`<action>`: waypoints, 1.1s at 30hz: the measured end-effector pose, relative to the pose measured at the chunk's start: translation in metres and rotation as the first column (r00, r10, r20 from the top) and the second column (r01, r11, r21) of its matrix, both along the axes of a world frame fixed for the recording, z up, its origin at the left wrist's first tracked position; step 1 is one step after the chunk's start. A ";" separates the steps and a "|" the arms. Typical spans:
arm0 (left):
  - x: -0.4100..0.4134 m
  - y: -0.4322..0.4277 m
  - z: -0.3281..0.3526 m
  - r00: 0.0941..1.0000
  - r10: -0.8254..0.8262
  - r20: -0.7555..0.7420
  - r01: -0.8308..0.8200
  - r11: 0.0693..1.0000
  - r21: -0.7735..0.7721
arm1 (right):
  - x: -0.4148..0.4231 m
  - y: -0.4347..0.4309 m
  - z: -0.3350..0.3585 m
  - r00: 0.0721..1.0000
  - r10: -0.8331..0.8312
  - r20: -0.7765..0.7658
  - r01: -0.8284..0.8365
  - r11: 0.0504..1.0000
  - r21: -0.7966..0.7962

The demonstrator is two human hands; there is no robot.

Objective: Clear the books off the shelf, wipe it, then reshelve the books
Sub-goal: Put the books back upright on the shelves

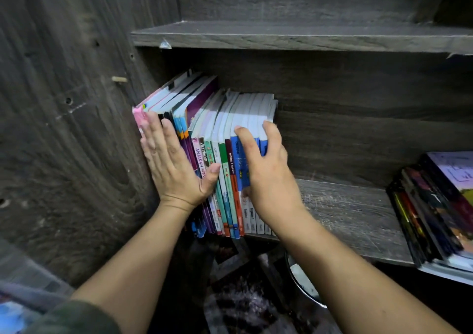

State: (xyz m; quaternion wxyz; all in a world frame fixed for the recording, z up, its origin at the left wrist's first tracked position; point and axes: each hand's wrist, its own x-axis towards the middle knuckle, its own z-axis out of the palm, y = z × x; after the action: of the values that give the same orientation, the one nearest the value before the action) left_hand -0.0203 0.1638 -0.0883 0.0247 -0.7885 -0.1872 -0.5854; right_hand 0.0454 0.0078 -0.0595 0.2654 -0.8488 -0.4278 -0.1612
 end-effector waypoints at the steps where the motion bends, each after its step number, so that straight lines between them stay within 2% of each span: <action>1: 0.000 0.001 0.000 1.000 0.012 -0.004 -0.012 1.000 0.008 | 0.000 -0.001 0.001 1.000 -0.002 0.004 0.002 1.000 -0.002; 6: -0.005 0.002 -0.003 0.998 0.036 -0.057 -0.035 0.999 0.016 | -0.005 -0.002 0.001 0.998 -0.048 0.035 0.049 0.998 -0.026; 9: -0.008 0.005 -0.019 0.995 0.011 -0.097 -0.007 0.999 0.045 | -0.002 -0.003 0.001 0.967 -0.114 0.227 0.120 0.993 -0.011; 12: -0.007 0.009 -0.030 0.995 0.005 -0.100 0.002 0.998 0.069 | 0.006 -0.004 0.001 0.940 -0.065 0.335 0.080 0.996 -0.029; 17: -0.007 0.008 -0.028 0.994 -0.009 -0.105 0.016 0.998 0.064 | 0.008 -0.009 0.014 0.975 0.064 0.212 -0.057 0.998 -0.035; 20: -0.008 0.001 -0.019 0.999 -0.025 -0.048 0.027 0.999 0.035 | 0.023 -0.025 0.021 0.990 0.128 0.056 -0.134 0.982 0.133; 22: -0.003 -0.003 -0.009 0.999 -0.023 -0.038 0.026 0.996 0.081 | 0.040 -0.036 0.013 0.993 0.115 -0.009 -0.111 0.977 0.182; 25: 0.004 -0.005 -0.009 0.989 0.029 -0.145 0.005 0.973 0.230 | 0.052 -0.035 -0.016 0.968 0.123 -0.220 -0.117 0.992 0.041; 27: 0.006 -0.002 -0.016 0.981 0.091 -0.170 -0.042 0.961 0.272 | 0.051 -0.028 -0.040 0.902 0.199 -0.382 -0.191 0.980 0.059; 28: 0.007 -0.002 -0.018 0.980 0.109 -0.167 -0.060 0.960 0.274 | 0.051 -0.028 -0.050 0.890 0.219 -0.400 -0.210 0.975 0.065; 30: 0.008 -0.001 -0.020 0.983 0.113 -0.144 -0.069 0.957 0.281 | 0.057 -0.043 -0.072 0.933 0.178 -0.312 -0.212 0.974 -0.079; 32: 0.010 0.000 -0.019 0.986 0.104 -0.128 -0.061 0.951 0.302 | 0.070 -0.074 -0.101 0.989 0.019 -0.147 -0.065 0.947 -0.313; 33: 0.009 0.000 -0.019 0.987 0.099 -0.123 -0.057 0.951 0.304 | 0.076 -0.090 -0.118 0.990 -0.082 -0.111 0.030 0.915 -0.402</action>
State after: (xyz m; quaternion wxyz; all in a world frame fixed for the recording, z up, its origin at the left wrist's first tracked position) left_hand -0.0111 0.1635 -0.1072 0.1801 -0.8057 -0.1252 -0.5502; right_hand 0.1211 -0.0827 -0.1771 0.1085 -0.9055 -0.4095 -0.0244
